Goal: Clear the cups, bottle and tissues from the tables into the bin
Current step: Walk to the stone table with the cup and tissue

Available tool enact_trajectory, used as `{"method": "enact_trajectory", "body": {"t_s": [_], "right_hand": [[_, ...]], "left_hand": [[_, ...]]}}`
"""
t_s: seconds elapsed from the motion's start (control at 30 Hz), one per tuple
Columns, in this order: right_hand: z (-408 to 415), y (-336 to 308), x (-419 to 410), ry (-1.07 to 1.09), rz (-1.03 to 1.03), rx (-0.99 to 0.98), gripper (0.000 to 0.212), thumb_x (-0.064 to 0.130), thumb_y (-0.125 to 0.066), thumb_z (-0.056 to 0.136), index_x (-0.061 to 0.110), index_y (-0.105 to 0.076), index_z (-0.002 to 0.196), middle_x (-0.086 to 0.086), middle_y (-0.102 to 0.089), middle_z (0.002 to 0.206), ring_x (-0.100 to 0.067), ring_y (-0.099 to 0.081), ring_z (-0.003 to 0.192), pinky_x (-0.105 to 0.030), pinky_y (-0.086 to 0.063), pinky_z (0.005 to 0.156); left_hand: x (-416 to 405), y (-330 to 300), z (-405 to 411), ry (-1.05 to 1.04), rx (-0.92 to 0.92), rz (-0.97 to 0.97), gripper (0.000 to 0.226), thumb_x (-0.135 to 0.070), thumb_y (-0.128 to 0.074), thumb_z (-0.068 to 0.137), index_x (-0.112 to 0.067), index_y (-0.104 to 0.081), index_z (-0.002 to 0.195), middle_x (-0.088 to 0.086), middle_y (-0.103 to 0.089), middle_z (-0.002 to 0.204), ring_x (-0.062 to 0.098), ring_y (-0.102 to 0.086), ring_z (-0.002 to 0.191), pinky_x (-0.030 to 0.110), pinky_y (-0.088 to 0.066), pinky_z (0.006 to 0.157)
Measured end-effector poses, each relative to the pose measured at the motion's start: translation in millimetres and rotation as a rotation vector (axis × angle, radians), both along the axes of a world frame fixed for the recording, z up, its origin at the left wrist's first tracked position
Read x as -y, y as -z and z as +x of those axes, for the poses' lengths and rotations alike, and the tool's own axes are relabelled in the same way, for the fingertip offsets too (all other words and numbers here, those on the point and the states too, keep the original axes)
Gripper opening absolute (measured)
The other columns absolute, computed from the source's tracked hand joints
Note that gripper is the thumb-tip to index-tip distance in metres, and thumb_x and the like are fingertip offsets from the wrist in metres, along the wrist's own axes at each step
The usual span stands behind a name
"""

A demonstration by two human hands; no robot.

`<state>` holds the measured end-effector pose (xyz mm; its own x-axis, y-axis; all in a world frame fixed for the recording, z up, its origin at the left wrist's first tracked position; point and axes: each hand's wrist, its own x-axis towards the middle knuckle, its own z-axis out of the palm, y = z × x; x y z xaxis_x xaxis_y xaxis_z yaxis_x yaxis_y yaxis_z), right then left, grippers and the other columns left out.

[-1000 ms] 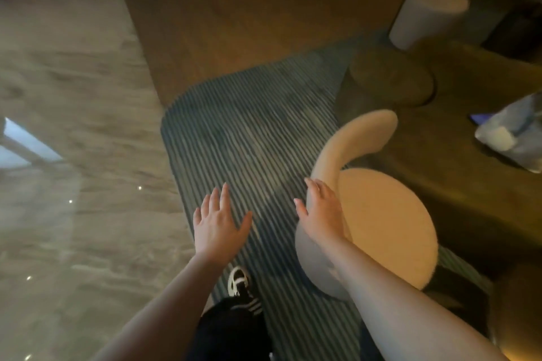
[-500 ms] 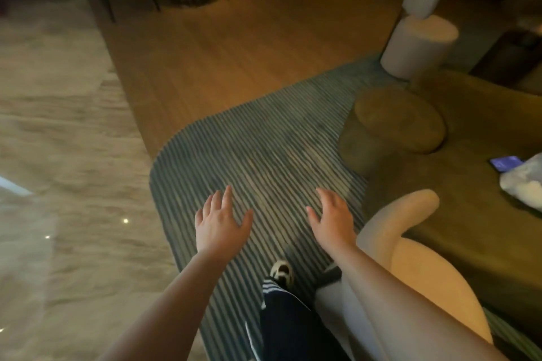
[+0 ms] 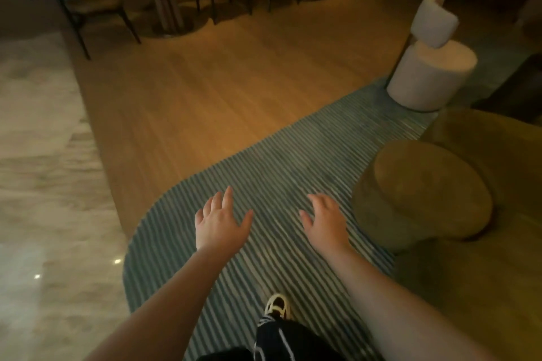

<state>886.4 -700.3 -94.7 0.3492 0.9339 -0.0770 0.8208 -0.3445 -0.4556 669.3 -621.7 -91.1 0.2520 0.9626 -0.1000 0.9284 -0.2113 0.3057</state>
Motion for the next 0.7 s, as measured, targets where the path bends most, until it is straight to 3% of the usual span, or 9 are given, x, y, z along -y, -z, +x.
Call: {"method": "enact_trajectory", "body": {"t_s": [0.3, 0.53, 0.7], "right_hand": [[108, 7, -242, 0.063, -0.053, -0.036, 0.047, 0.048, -0.041, 0.096, 0.023, -0.042, 0.136, -0.001, -0.040, 0.143, -0.021, -0.035, 0.131, -0.041, -0.037, 0.103], [197, 32, -502, 0.178, -0.038, -0.046, 0.047, 0.047, -0.042, 0.096, 0.023, -0.041, 0.137, -0.002, -0.038, 0.144, -0.022, -0.035, 0.131, -0.042, -0.034, 0.105], [246, 9, -678, 0.239, -0.048, -0.030, 0.044, 0.041, -0.043, 0.097, 0.020, -0.043, 0.136, -0.004, -0.039, 0.142, -0.024, -0.036, 0.130, -0.044, -0.033, 0.105]], "left_hand": [[-263, -1, 113, 0.032, 0.048, 0.003, 0.081, -0.069, -0.027, 0.086, -0.020, -0.015, 0.149, 0.005, -0.031, 0.150, 0.025, -0.027, 0.137, 0.047, -0.025, 0.110], [-533, 31, 199, 0.091, 0.024, 0.039, 0.080, -0.067, -0.026, 0.084, -0.020, -0.017, 0.148, 0.007, -0.034, 0.149, 0.025, -0.028, 0.136, 0.047, -0.025, 0.107], [-717, 11, 255, 0.141, 0.006, 0.051, 0.078, -0.065, -0.029, 0.086, -0.020, -0.018, 0.148, 0.008, -0.034, 0.149, 0.025, -0.029, 0.136, 0.047, -0.027, 0.107]]}}
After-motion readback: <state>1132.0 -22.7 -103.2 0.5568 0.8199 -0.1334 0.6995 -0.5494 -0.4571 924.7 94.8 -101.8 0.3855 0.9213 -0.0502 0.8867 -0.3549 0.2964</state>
